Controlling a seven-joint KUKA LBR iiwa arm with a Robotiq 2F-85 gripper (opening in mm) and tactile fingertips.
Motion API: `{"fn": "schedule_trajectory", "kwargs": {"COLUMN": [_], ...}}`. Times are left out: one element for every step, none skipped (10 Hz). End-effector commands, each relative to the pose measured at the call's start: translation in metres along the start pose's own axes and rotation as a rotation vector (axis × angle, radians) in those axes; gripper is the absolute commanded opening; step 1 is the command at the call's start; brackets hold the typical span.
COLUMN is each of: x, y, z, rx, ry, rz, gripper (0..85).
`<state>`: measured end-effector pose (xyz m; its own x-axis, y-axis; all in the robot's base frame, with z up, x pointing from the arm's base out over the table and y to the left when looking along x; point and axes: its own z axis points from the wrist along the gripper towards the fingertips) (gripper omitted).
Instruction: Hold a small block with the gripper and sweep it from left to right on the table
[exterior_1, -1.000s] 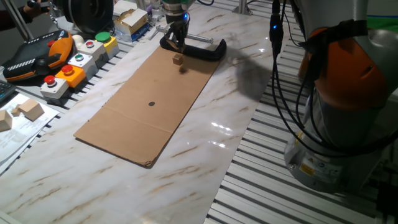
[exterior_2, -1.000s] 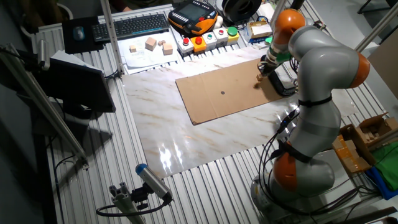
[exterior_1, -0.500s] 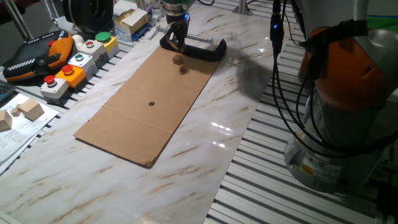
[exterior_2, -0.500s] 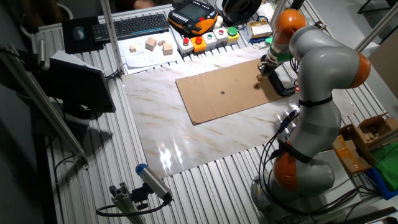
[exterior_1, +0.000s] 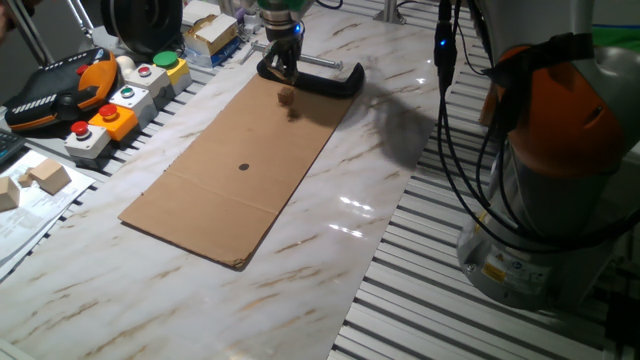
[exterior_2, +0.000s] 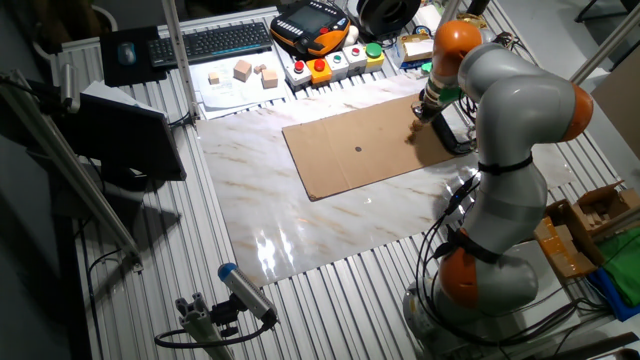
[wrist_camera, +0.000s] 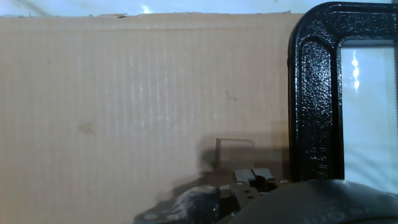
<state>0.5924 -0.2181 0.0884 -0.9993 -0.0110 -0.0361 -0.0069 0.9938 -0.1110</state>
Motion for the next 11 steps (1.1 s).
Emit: {"fn": "schedule_trajectory", "kwargs": {"x": [0.0003,0.0012,0.0035,0.0031,0.0012,0.0005,0.0000,-0.0011,-0.0022,-0.0029,-0.0036], "y": [-0.0012,-0.0024,-0.0044,-0.0059,-0.0055,-0.0060,-0.0055,-0.0023,0.0014,0.0018,0.0019], "z": [0.0001,0.0002,0.0010,0.0031,0.0055,0.0073,0.0076,0.0062,0.0050,0.0056,0.0062], "rx": [0.004,0.004,-0.004,-0.027,-0.041,-0.059,-0.060,-0.059,-0.059,-0.063,-0.050], "ry": [0.000,0.007,0.013,0.012,0.008,0.005,0.001,-0.004,-0.013,-0.007,-0.009], "rz": [-0.004,-0.007,-0.013,-0.016,-0.017,-0.013,-0.008,0.000,0.001,0.000,-0.019], "gripper": [0.7,0.7,0.7,0.7,0.7,0.7,0.7,0.7,0.7,3.0,20.7]}}
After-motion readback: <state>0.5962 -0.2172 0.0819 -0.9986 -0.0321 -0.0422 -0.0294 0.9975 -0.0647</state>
